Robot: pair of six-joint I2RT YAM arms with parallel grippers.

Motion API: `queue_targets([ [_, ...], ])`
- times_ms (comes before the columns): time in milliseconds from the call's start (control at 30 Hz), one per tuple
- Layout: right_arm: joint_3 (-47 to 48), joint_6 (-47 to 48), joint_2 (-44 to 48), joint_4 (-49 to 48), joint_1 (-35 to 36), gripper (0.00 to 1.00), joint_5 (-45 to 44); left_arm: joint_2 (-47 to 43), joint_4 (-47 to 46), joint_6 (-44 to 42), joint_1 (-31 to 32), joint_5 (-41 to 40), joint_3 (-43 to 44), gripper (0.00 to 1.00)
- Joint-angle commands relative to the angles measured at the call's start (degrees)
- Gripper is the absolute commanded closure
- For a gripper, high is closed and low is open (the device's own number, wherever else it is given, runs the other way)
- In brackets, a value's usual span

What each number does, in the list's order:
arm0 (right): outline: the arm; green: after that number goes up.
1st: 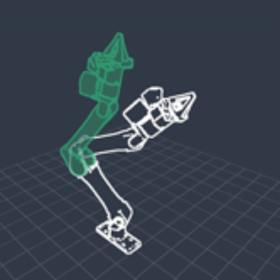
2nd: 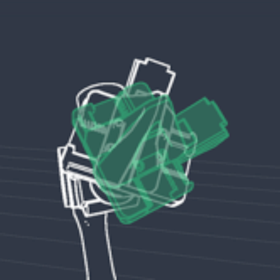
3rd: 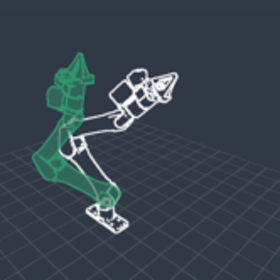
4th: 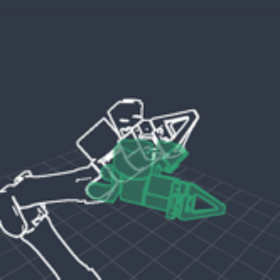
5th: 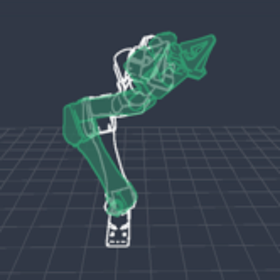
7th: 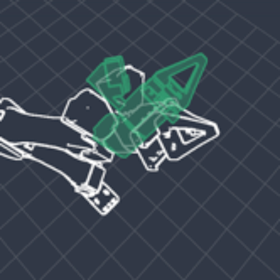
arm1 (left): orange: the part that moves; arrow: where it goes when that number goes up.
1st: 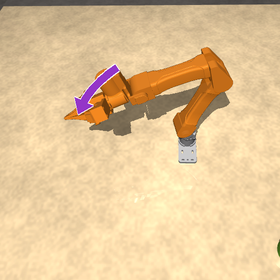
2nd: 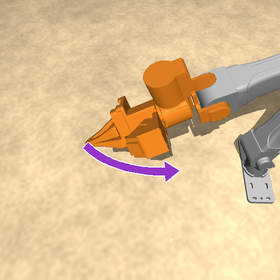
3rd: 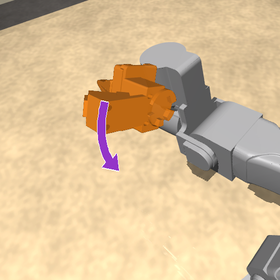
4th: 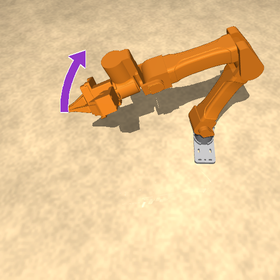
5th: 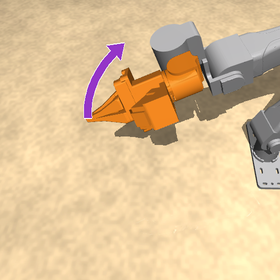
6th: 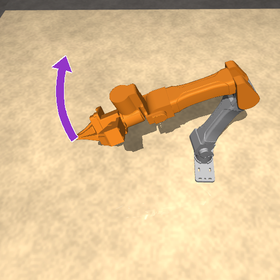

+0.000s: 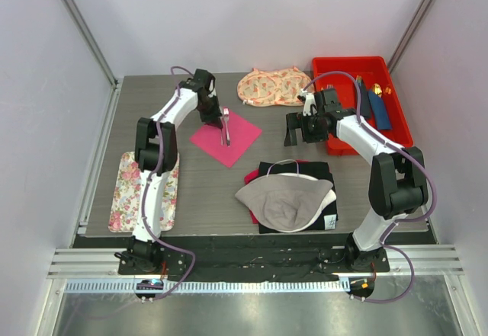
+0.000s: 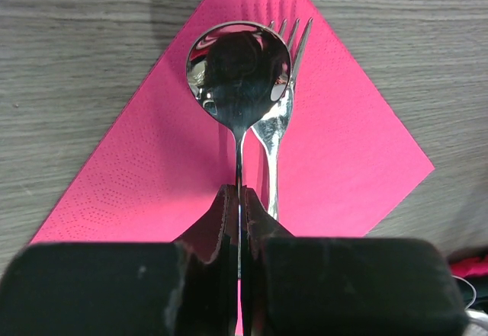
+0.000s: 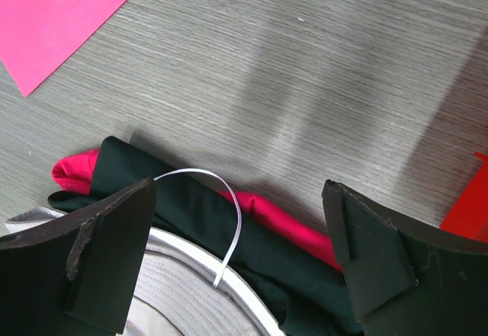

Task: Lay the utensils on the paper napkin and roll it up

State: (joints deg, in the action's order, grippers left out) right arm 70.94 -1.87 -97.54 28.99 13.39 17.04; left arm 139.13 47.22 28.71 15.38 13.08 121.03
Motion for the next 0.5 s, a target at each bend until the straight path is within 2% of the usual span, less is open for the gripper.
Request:
queue_targets([
  [0,1.3,0.0,-0.1,-0.7,0.4,0.0,-0.7,0.6,0.1,1.2,0.2,0.6,3.2,0.96],
  [200,1.3,0.1,-0.4,-0.7,0.3,0.0,-0.7,1.3,0.6,1.1,0.2,0.5,3.9,0.86],
  [467,1.7,-0.2,-0.5,-0.7,0.4,0.0,-0.5,0.9,2.2,0.8,0.2,-0.4,5.4,0.82],
])
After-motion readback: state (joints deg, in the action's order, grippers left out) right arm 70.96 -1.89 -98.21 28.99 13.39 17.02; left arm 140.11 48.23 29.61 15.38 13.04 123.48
